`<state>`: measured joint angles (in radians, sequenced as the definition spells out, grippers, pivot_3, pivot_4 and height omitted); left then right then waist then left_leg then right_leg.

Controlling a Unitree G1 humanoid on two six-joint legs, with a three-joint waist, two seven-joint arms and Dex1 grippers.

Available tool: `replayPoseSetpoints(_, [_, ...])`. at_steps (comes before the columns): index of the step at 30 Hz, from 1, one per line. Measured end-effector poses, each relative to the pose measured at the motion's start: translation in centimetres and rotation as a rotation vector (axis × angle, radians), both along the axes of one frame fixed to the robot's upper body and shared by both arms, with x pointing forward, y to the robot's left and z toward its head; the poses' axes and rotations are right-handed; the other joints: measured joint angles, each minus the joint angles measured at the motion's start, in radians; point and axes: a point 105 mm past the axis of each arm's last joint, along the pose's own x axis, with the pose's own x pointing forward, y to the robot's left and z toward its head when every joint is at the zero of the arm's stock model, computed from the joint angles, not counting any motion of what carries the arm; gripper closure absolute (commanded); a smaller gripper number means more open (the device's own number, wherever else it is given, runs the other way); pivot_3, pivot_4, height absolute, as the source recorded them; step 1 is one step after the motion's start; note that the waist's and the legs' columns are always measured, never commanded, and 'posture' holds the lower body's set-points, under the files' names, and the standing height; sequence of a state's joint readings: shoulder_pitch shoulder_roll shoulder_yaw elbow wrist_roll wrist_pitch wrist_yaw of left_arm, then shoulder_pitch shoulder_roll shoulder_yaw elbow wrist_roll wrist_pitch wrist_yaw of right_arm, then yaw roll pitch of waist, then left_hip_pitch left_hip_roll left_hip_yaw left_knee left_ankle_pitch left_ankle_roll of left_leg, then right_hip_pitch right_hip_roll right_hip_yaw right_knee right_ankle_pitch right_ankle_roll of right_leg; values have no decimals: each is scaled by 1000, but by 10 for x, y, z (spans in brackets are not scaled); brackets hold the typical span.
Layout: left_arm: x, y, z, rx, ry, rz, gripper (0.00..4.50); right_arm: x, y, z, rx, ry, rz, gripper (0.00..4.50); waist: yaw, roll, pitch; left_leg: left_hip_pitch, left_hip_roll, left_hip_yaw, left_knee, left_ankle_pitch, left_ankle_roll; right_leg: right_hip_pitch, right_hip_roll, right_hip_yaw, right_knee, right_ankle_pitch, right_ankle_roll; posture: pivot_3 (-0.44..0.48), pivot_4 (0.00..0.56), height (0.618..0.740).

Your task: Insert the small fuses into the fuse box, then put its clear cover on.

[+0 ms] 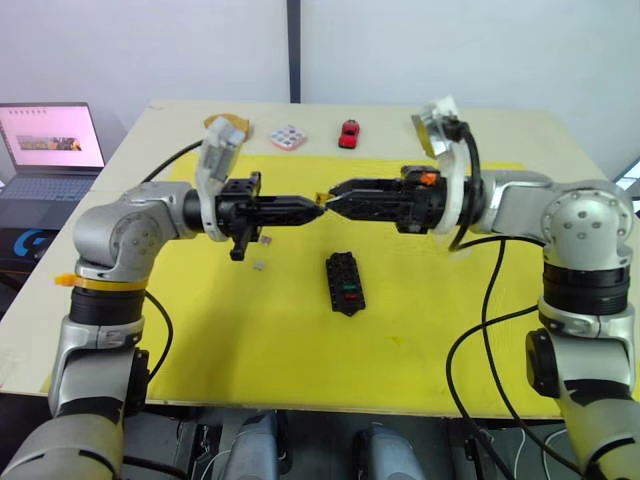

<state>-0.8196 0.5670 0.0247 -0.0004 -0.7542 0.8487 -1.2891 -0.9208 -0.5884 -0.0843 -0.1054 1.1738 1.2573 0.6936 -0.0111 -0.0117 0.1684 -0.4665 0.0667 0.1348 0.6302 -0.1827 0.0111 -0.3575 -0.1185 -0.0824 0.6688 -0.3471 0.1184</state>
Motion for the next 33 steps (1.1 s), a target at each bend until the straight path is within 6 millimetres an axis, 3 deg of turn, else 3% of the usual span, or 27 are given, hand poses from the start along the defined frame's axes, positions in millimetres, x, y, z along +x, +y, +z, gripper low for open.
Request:
replayPoseSetpoints(2, [0,-1,-1,2,-2,-3,4500,0,0,0,-1,1,1,4426,0,0,0,0,0,0,0,0,0,0,0,0,0,0,0,0,150,740])
replayPoseSetpoints(12, [0,-1,0,5,-8,-3,4500,-1,0,0,0,-3,4,4474,0,0,0,0,0,0,0,0,0,0,0,0,0,0,0,0,150,740])
replayPoseSetpoints(15, [0,0,-1,12,-9,-1,3718,-2,1,1,1,-6,11,4500,-1,0,0,0,0,0,0,0,0,0,0,0,0,0,0,0,150,740])
replayPoseSetpoints(21, [1,9,-4,38,2,18,733,-4,1,2,7,-13,28,4500,-1,0,0,0,0,0,0,0,0,-1,0,0,0,0,0,0,150,740])
replayPoseSetpoints(23, [1,13,-8,50,19,32,20,-3,1,2,7,-26,20,4500,-1,0,0,0,0,0,0,0,0,-1,0,0,0,0,0,0,150,740])
replayPoseSetpoints(29, [4,26,-19,96,43,100,20,1,-5,1,38,-90,-29,4500,1,0,0,0,0,0,0,0,0,-1,0,0,0,0,0,0,150,740])
replayPoseSetpoints(33, [12,39,-34,148,13,204,20,10,-20,-1,50,-204,-107,4500,0,0,0,-1,0,0,0,0,0,-1,0,0,-1,0,0,0,150,740])
